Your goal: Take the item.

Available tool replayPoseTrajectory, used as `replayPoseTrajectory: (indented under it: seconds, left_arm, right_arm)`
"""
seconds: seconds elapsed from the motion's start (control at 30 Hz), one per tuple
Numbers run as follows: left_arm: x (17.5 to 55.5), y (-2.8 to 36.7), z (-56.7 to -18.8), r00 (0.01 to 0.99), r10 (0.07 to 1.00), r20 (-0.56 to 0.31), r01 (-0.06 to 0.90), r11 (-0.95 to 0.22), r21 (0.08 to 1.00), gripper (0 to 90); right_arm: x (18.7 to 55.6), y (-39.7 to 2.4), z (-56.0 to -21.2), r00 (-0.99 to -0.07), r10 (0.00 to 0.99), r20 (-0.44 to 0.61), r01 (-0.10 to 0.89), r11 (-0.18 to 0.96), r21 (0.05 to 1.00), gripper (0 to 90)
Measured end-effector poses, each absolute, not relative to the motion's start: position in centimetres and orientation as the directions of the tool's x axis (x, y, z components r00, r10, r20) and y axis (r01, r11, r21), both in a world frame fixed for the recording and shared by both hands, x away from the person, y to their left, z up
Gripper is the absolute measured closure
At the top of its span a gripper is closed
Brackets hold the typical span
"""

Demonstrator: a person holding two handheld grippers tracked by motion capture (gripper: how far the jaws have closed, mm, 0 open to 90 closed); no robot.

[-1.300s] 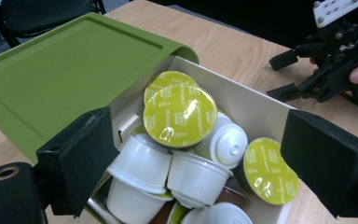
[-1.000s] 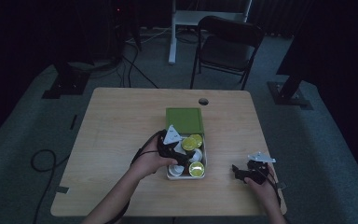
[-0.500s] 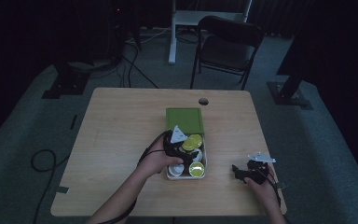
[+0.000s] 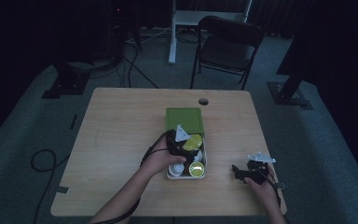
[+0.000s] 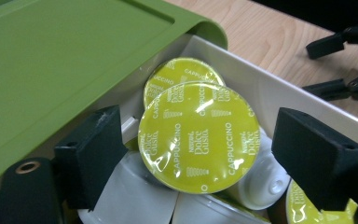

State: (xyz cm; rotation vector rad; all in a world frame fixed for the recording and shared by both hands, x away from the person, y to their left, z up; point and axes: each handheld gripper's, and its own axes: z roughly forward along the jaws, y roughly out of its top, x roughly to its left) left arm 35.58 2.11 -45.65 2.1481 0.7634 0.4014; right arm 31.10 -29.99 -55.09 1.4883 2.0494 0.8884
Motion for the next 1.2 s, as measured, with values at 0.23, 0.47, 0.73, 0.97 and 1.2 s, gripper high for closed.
replayPoseTrajectory:
  seconds: [0.23,0.47,0.73,0.97,1.2]
  left_arm:
    - [36.0,2.0,-45.7,0.743,0.668,0.029,0.414,-0.493,0.765,27.7]
    - [35.9,2.1,-45.9,0.754,0.657,0.014,0.405,-0.481,0.777,38.1]
    - [35.8,2.2,-45.4,0.763,0.646,0.03,0.383,-0.489,0.784,38.5]
    - [35.2,2.4,-44.0,0.772,0.635,0.033,0.36,-0.479,0.801,38.6]
    - [34.7,3.0,-43.1,0.775,0.631,0.039,0.345,-0.475,0.809,38.6]
  right_arm:
    - [31.1,-30.0,-55.1,-0.314,0.949,0.011,0.657,0.209,0.724,11.8]
    - [31.1,-30.0,-55.1,-0.315,0.949,0.011,0.657,0.209,0.724,11.8]
    - [31.1,-30.0,-55.1,-0.314,0.949,0.011,0.658,0.209,0.724,11.8]
    - [31.1,-30.0,-55.1,-0.314,0.949,0.011,0.658,0.209,0.724,11.8]
    - [31.1,-30.0,-55.1,-0.314,0.949,0.011,0.658,0.209,0.723,11.8]
